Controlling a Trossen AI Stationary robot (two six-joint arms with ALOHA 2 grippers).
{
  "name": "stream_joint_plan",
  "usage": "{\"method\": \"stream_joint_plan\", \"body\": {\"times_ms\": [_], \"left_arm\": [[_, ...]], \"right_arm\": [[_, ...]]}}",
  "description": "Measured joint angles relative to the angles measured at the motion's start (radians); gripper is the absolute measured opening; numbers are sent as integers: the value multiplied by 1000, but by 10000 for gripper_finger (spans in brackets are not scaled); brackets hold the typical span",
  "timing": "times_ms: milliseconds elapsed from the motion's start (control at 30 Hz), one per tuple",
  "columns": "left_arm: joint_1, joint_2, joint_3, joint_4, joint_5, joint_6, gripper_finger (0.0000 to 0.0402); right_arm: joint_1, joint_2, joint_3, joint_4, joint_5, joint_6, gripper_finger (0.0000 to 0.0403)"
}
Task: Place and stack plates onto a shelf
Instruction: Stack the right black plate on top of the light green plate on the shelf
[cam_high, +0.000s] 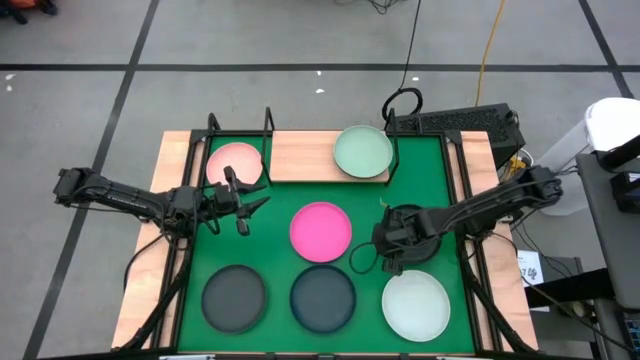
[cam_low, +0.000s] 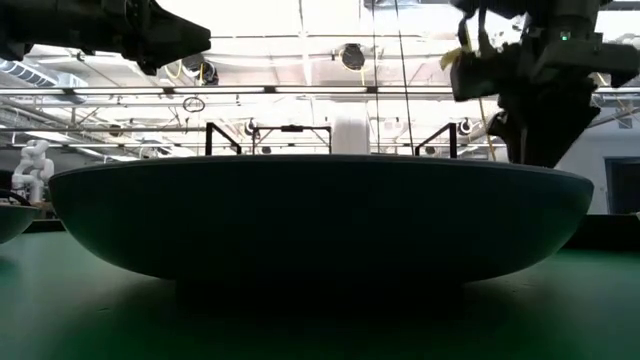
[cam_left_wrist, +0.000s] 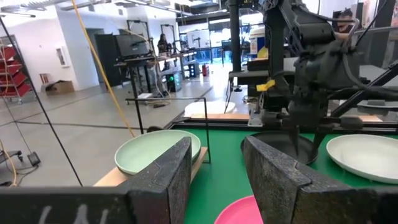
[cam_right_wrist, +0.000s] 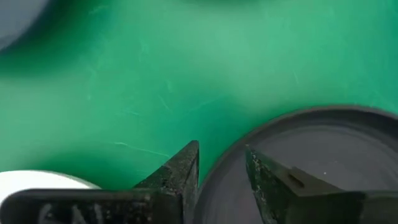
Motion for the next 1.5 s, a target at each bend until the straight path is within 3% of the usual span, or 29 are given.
{"method": "stream_joint_plan", "body": {"times_ms": [200, 367, 500, 767, 1100, 1233, 1500], "left_arm": [[0, 0, 0, -1, 0, -1, 154], [0, 0, 0, -1, 0, -1, 154], [0, 0, 0, -1, 0, -1, 154], [0, 0, 1, -3, 0, -1, 154], [0, 0, 1, -1, -3, 6, 154], [0, 0, 1, -1, -3, 6, 154], [0, 0, 1, -2, -3, 2, 154]], "right_arm": [[0, 38, -65, 27, -1, 53, 153], [0, 40, -112, 36, 1, 122, 159], [0, 40, -125, 35, 4, 130, 125], [0, 22, -122, 35, -5, 118, 13], [19, -108, 19, 29, -50, 74, 1], [16, -141, 108, 36, 14, -9, 1], [-85, -122, 262, 54, 246, -360, 0]]}}
